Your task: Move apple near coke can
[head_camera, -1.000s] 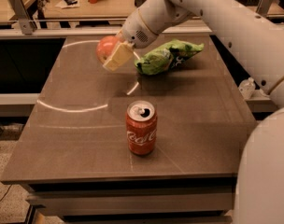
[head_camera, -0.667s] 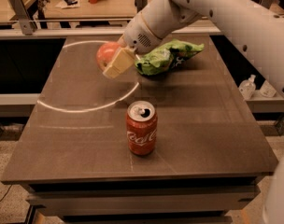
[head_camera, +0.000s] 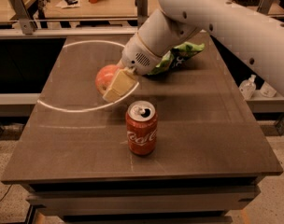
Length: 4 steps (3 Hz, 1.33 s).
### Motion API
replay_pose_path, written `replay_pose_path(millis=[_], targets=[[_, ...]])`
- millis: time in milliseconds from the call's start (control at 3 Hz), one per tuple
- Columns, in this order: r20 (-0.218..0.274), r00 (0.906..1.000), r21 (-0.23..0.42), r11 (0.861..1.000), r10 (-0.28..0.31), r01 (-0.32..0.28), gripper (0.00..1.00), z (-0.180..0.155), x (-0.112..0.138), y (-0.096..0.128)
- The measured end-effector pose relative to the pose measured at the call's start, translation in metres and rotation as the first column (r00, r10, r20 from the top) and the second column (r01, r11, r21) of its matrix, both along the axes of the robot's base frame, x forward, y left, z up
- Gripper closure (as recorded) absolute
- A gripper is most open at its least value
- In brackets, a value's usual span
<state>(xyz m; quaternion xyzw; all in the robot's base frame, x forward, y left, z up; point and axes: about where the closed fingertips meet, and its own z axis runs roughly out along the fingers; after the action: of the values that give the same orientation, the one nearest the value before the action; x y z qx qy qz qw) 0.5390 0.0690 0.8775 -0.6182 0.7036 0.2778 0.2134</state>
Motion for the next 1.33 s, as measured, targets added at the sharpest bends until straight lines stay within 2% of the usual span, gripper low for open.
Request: replay_pose_path(millis=[333, 667, 1333], targets=[[-0.051, 0.9985, -0.043, 0.999, 0.016, -0.018, 1.00, -0.014, -0.019, -0.002], [-0.098, 0.9949, -0.057, 0.998, 0.023, -0.029, 1.00, -0.025, -0.034, -0.003], [-0.172, 0.9836, -0.023, 0.998, 0.053, -0.058, 1.00, -0.035, -0.049, 0.003]])
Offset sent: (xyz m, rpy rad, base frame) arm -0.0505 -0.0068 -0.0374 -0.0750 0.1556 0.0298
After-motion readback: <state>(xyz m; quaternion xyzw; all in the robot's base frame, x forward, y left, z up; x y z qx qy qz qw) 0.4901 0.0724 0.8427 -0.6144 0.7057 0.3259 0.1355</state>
